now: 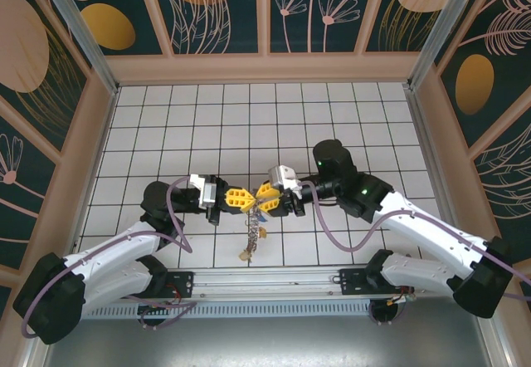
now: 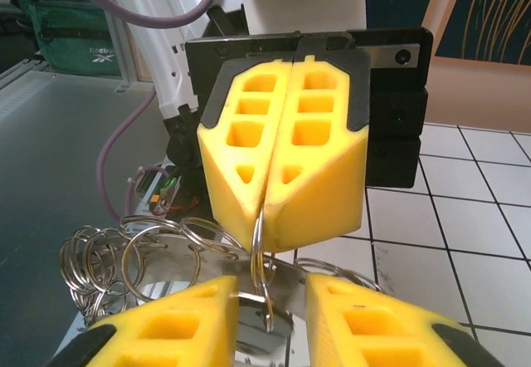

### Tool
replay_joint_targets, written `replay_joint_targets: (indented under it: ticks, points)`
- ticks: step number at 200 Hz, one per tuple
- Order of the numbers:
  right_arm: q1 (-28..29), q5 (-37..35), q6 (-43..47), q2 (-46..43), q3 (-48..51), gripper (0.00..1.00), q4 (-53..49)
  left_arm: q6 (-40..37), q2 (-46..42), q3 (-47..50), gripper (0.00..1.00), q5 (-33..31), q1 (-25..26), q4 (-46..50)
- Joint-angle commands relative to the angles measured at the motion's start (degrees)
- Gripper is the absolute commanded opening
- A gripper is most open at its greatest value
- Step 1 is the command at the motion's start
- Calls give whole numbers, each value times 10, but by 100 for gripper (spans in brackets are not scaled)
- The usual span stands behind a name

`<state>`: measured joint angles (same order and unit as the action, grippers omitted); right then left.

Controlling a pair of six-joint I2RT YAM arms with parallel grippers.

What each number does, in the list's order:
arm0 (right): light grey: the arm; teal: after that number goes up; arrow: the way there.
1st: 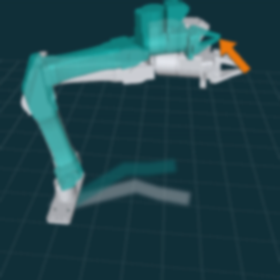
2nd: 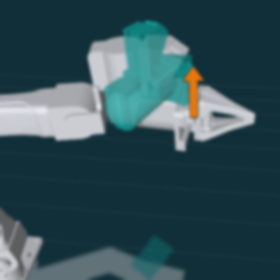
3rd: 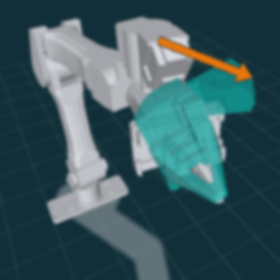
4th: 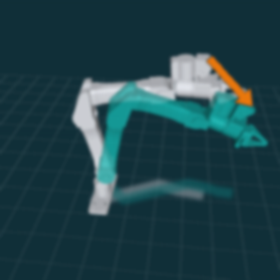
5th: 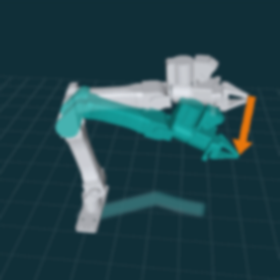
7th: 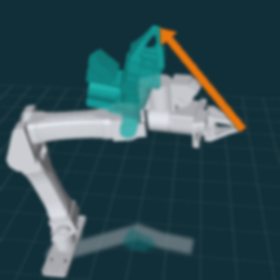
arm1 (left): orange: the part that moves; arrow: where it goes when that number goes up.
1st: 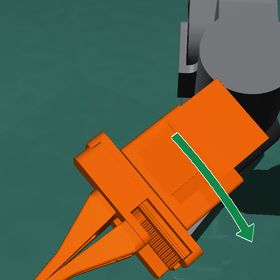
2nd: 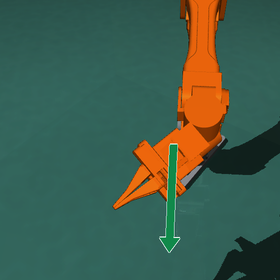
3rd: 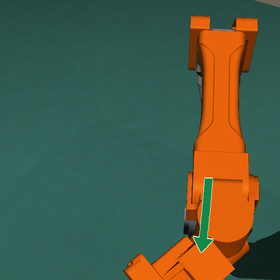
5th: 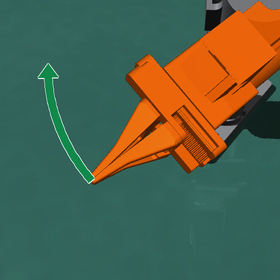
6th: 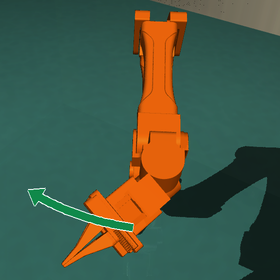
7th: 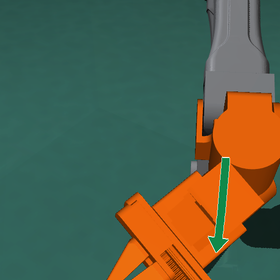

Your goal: Put the keys on the keyring

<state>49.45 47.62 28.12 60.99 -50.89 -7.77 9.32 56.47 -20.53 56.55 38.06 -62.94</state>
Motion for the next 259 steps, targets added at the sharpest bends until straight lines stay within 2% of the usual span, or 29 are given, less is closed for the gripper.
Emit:
replay_joint_targets:
  ticks: [1, 61, 83, 110, 129, 149, 160, 193, 211, 259]
  points:
    - [6, 5, 1, 7, -9, 17, 28, 7, -1, -6, 0, -7, 3, -40]
    - [7, 1, -5, 3, -7, 17, 35, 8, -1, 1, 0, -15, 3, -35]
    - [6, 4, -5, 6, -8, 0, 33, 12, -2, 2, 0, -19, 3, -35]
    - [6, -6, 0, 11, -13, 0, 15, 7, -22, 5, 0, -50, 3, -7]
    - [6, -31, 4, 12, -23, 0, -12, -35, -54, 3, 5, -59, 3, 79]
    - [6, -70, 13, 17, -39, 0, -54, -131, -91, -26, 11, -68, 3, 267]
    - [6, -90, 22, 23, -50, 0, -80, -184, -103, -47, 20, -74, 3, 364]
    - [12, -143, 39, 43, -74, 0, -131, -287, -103, -109, 25, -106, 3, 577]
    - [18, -154, 43, 52, -82, 0, -136, -310, -91, -129, 27, -127, 3, 625]
    - [36, -187, 53, 73, -104, 0, -153, -324, -60, -148, 25, -138, 3, 643]
